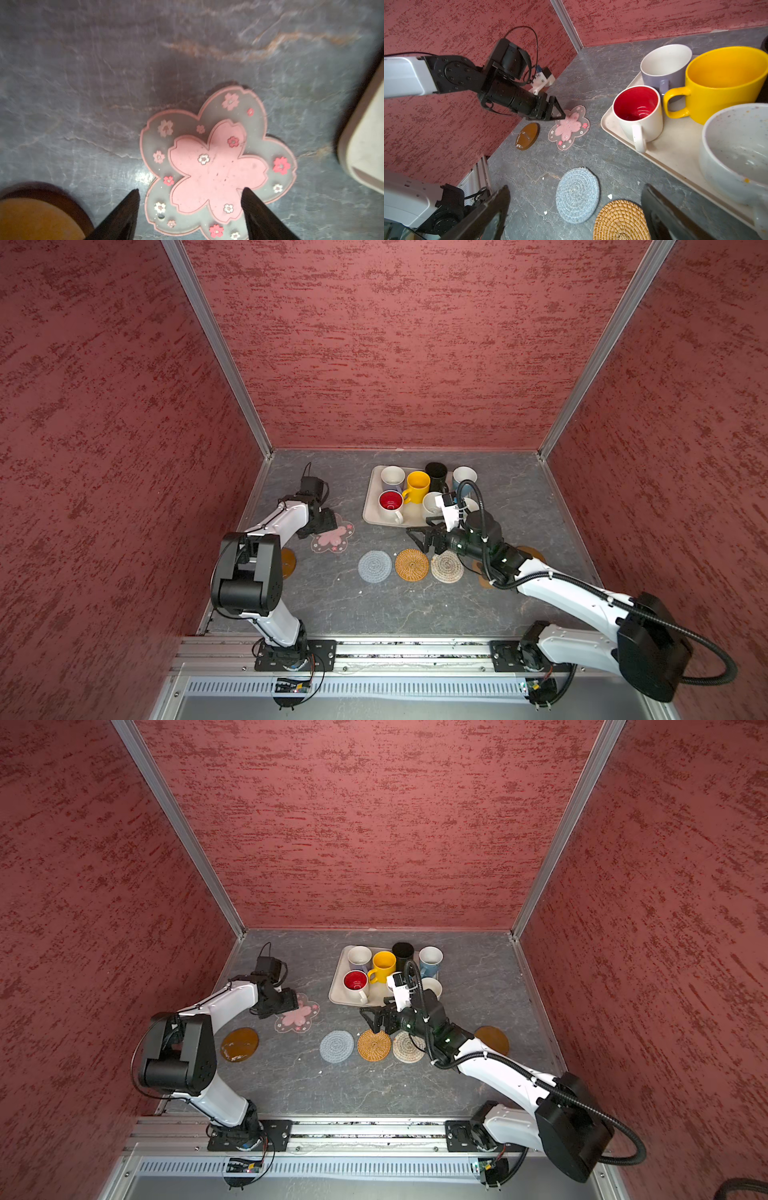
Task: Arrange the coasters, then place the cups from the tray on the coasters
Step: 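Slide the pink flower coaster with the left gripper toward the grey woven coaster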
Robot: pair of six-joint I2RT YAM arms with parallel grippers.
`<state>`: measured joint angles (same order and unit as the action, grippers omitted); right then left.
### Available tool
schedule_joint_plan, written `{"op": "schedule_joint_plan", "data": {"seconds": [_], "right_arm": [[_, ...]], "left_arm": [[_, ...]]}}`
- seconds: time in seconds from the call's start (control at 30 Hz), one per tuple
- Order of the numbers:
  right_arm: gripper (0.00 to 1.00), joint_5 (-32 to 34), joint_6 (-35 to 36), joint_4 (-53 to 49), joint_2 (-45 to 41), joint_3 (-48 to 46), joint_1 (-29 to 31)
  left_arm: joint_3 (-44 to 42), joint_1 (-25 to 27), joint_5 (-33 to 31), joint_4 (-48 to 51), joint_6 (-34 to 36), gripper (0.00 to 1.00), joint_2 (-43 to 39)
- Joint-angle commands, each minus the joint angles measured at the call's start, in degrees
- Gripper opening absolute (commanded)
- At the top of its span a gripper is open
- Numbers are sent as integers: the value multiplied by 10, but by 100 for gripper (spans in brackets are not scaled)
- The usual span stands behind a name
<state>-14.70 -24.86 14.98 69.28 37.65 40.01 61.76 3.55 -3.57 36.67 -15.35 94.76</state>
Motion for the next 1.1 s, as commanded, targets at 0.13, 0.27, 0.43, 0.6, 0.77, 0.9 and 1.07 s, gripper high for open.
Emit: {"op": "schedule_joint_plan", "data": {"seconds": [0.13, 0.27, 0.43, 0.6, 0.77, 0.9, 1.07], "right_arm": [[99, 11, 11, 21, 31, 17, -2], [99, 15, 20, 21, 42, 22, -2], [99, 18, 27, 21, 69, 35, -2], [99, 13, 27, 27, 92, 43, -2], [99, 15, 29, 29, 103, 45, -2], [99, 17, 29, 32, 105, 42, -2], [99, 15, 30, 30, 108, 43, -2]], "left_arm": [[107, 2, -19, 35, 47, 78, 87], [148, 1, -15, 30, 52, 78, 132], [193, 6, 1, 27, 51, 82, 168], [228, 10, 1, 37, 73, 85, 199], [246, 10, 1, 50, 89, 86, 226], [245, 11, 1, 52, 93, 84, 239], [244, 19, -4, 53, 97, 82, 243]]}}
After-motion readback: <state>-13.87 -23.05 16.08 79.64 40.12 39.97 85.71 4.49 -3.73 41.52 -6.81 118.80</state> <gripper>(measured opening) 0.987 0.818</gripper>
